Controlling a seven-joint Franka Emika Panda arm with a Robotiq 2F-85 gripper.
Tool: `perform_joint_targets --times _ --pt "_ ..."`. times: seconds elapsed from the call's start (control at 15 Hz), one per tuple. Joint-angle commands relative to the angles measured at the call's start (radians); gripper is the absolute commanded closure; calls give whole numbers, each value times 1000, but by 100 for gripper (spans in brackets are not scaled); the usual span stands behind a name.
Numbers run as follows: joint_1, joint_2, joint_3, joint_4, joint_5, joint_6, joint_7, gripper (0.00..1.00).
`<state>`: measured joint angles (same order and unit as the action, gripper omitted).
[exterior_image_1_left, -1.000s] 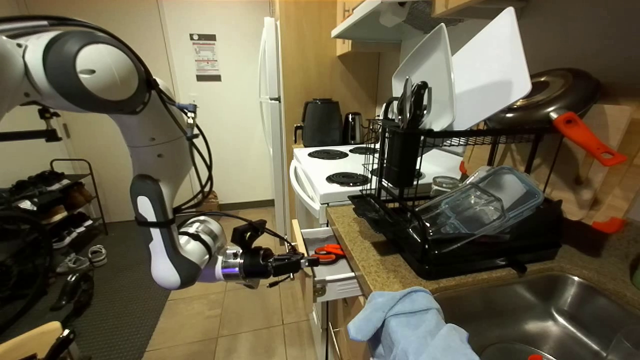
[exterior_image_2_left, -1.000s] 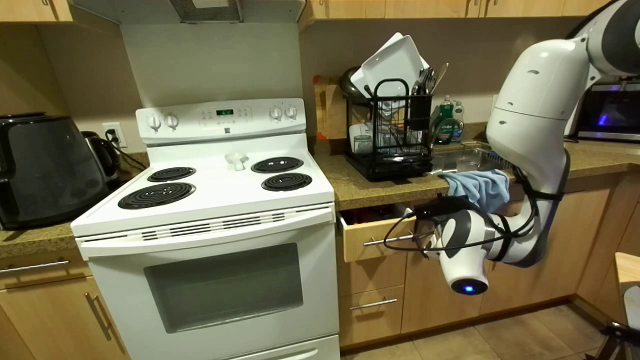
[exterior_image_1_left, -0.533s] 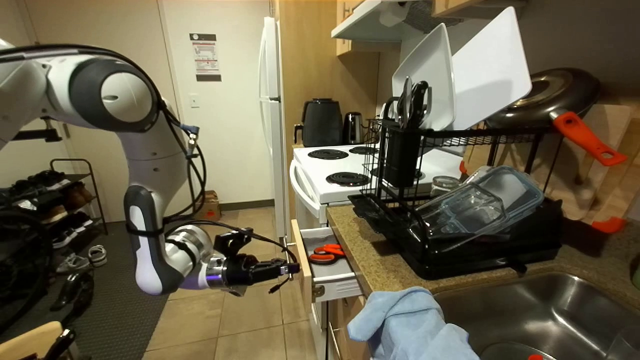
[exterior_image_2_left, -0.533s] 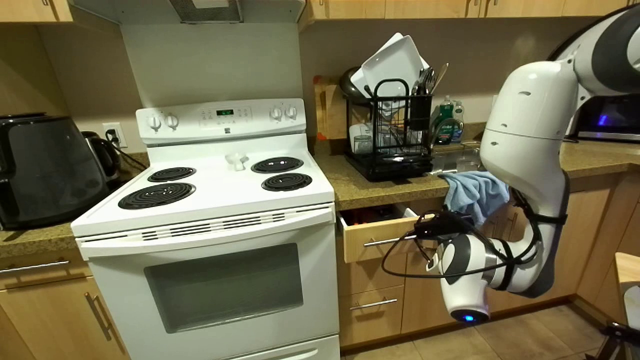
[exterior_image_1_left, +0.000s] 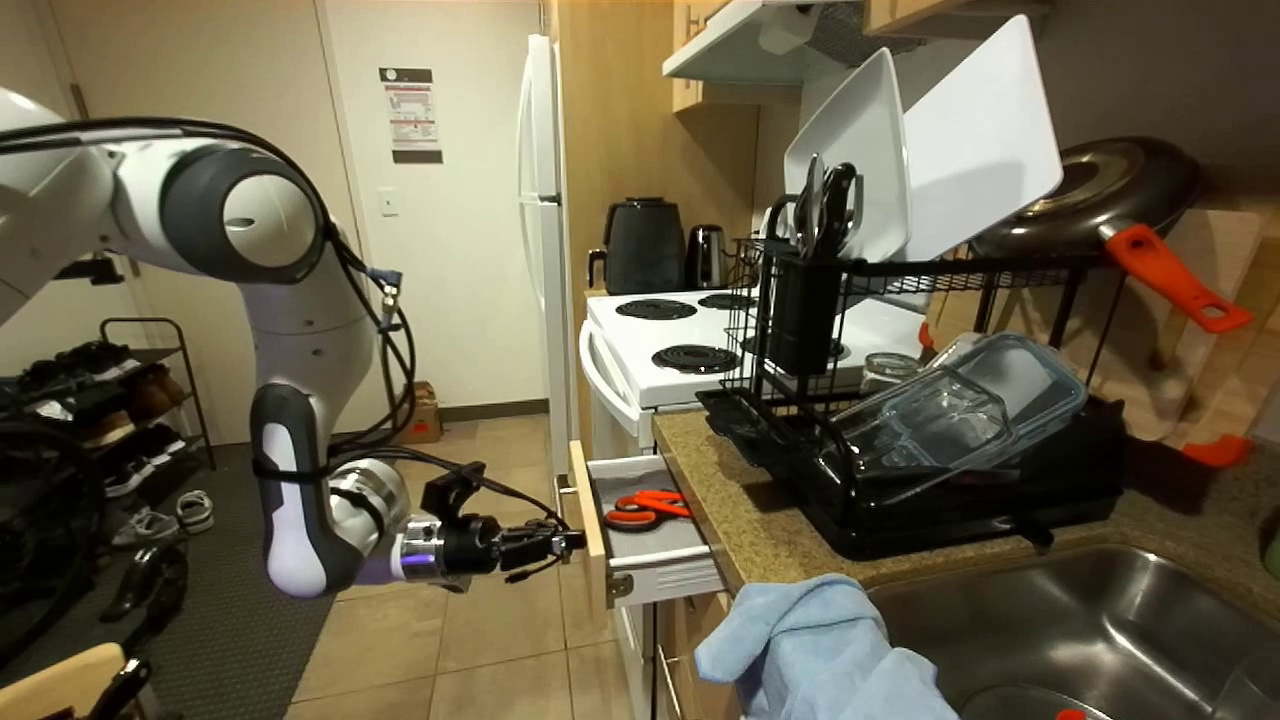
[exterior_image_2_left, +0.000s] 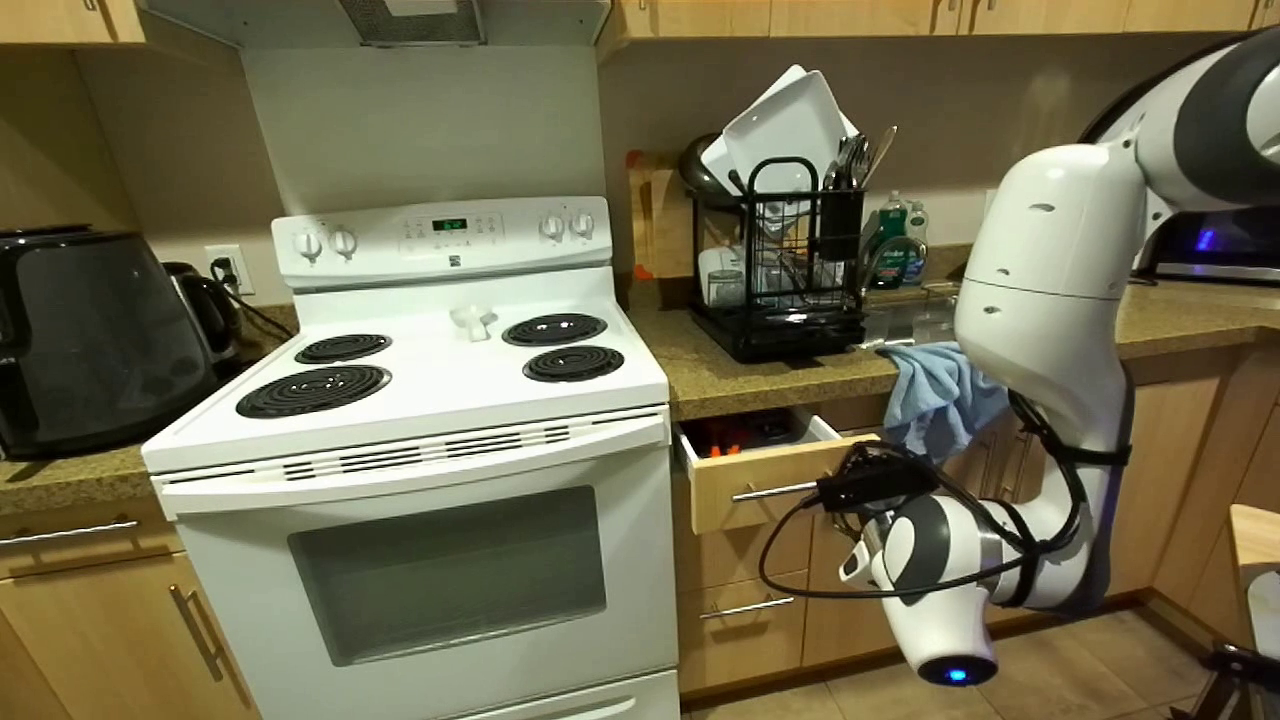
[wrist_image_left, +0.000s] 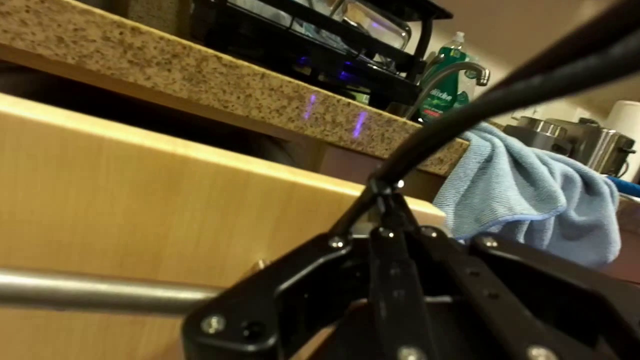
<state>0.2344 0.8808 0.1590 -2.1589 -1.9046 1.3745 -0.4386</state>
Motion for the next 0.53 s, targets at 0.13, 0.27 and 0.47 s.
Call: perform_joint_targets --times 0.13,0.27,0.47 --pt "-23 -78 -16 -73 -194 160 101 100" --pt "-30 -99 -30 -92 -231 187 120 100" --pt "-53 -149 -56 -133 -270 225 132 100"
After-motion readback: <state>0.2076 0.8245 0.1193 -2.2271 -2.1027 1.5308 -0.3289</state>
